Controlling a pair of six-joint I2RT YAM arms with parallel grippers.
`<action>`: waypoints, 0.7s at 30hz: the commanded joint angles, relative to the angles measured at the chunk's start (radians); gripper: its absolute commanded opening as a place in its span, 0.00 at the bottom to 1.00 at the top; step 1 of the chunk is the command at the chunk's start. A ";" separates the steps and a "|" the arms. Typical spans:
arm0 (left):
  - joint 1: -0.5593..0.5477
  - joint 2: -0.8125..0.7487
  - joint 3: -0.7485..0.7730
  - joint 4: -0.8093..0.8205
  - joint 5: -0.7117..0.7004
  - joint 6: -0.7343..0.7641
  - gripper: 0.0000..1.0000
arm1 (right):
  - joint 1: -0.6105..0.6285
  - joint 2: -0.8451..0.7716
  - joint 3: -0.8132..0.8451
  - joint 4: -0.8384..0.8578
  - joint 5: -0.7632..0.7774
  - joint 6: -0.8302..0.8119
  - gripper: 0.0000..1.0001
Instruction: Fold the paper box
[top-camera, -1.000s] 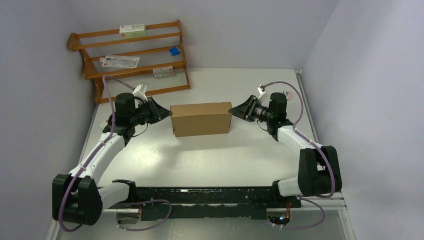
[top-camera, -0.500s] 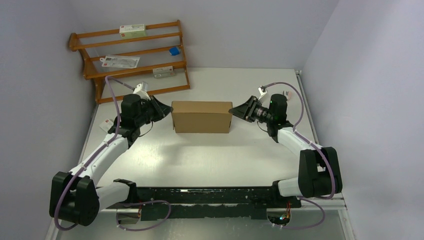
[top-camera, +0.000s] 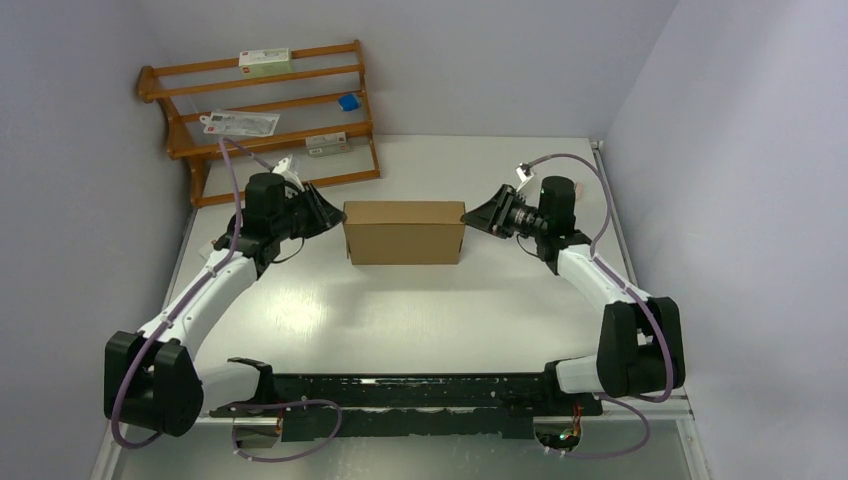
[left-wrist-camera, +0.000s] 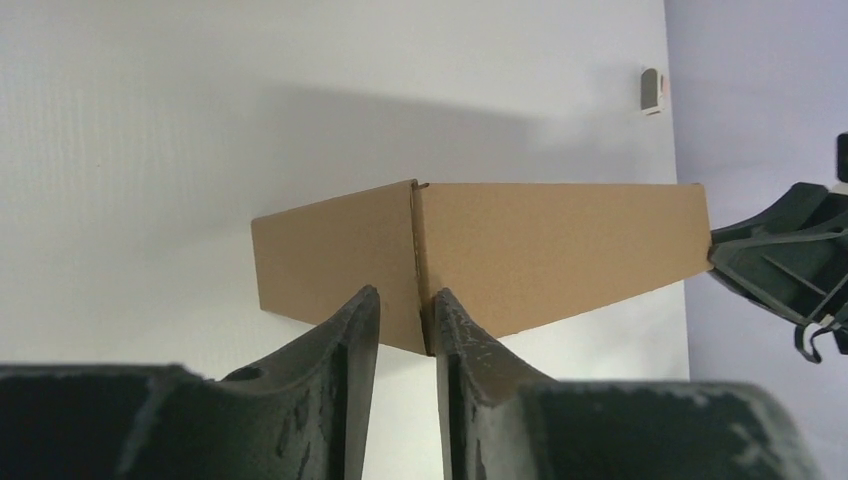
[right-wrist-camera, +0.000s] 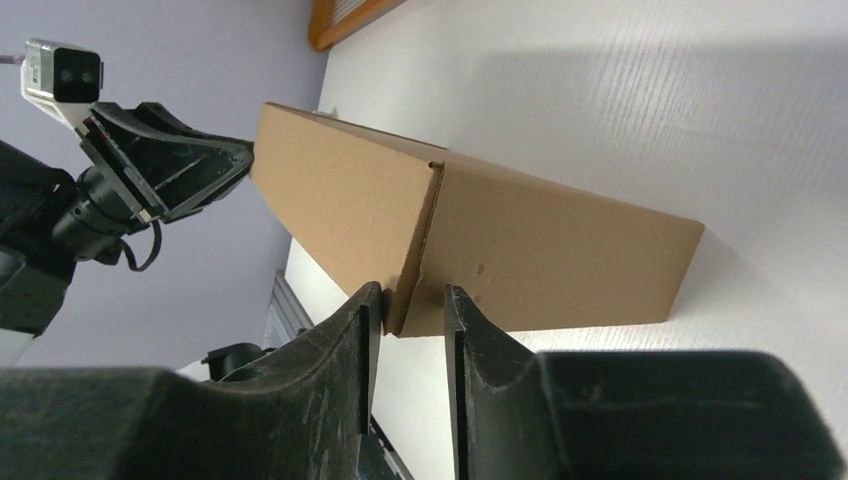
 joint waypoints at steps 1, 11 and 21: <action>0.025 0.032 0.046 -0.198 -0.058 0.077 0.33 | -0.016 0.012 0.045 -0.075 0.035 -0.031 0.25; 0.071 0.041 0.097 -0.104 0.072 0.037 0.49 | -0.017 0.048 0.096 -0.037 0.051 -0.009 0.35; 0.102 0.048 0.081 0.000 0.165 -0.013 0.57 | -0.016 0.096 0.098 0.045 -0.004 0.049 0.51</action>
